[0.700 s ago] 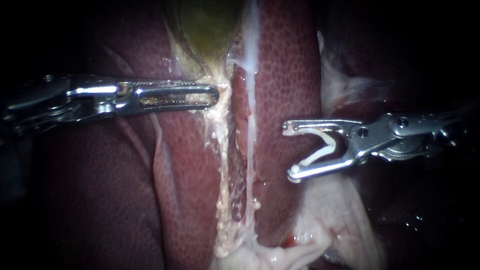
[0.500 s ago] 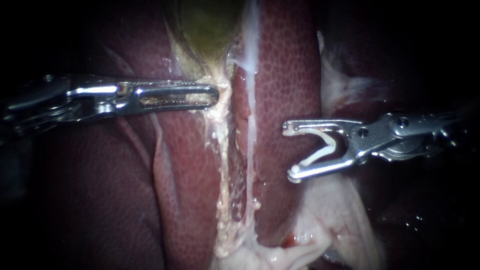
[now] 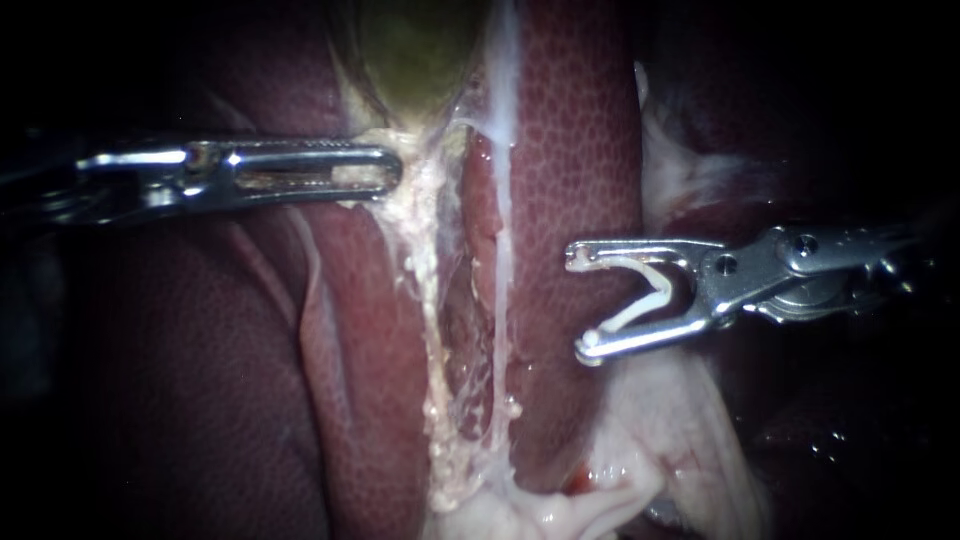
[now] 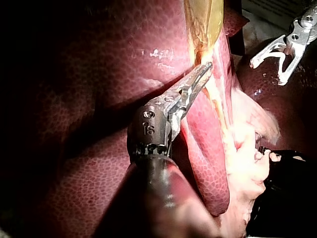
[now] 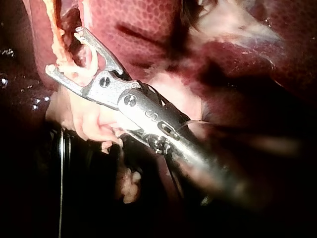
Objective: Clipping first clip left tube
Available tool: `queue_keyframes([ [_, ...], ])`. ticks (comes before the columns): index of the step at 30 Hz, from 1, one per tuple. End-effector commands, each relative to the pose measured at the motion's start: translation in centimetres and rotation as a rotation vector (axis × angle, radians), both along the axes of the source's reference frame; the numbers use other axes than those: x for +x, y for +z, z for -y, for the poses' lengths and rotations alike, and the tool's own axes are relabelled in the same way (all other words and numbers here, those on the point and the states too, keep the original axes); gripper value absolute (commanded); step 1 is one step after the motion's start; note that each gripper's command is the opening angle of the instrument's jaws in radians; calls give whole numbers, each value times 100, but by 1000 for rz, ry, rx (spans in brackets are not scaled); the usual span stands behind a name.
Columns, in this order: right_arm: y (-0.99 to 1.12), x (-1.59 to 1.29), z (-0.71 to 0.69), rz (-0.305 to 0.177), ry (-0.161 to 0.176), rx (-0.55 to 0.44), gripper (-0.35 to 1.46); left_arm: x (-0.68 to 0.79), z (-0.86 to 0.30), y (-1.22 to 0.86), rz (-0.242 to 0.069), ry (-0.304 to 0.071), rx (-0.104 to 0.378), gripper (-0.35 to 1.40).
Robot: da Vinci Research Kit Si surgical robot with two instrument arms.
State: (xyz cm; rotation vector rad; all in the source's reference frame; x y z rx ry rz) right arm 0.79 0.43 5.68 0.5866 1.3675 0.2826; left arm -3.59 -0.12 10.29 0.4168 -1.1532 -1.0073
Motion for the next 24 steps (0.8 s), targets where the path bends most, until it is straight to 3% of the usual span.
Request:
queue_keyframes([
  [1, 0, 0, 0, 0, 0, 0, 60, 2, -1, -3, 9, -7, 2, -35],
  [8, 0, 0, 0, 0, 0, 0, 60, 17, -9, -26, 10, -25, -6, -35],
  [24, 3, 11, 3, -3, 8, -3, 60, 19, -6, -25, 10, -25, -7, -35],
])
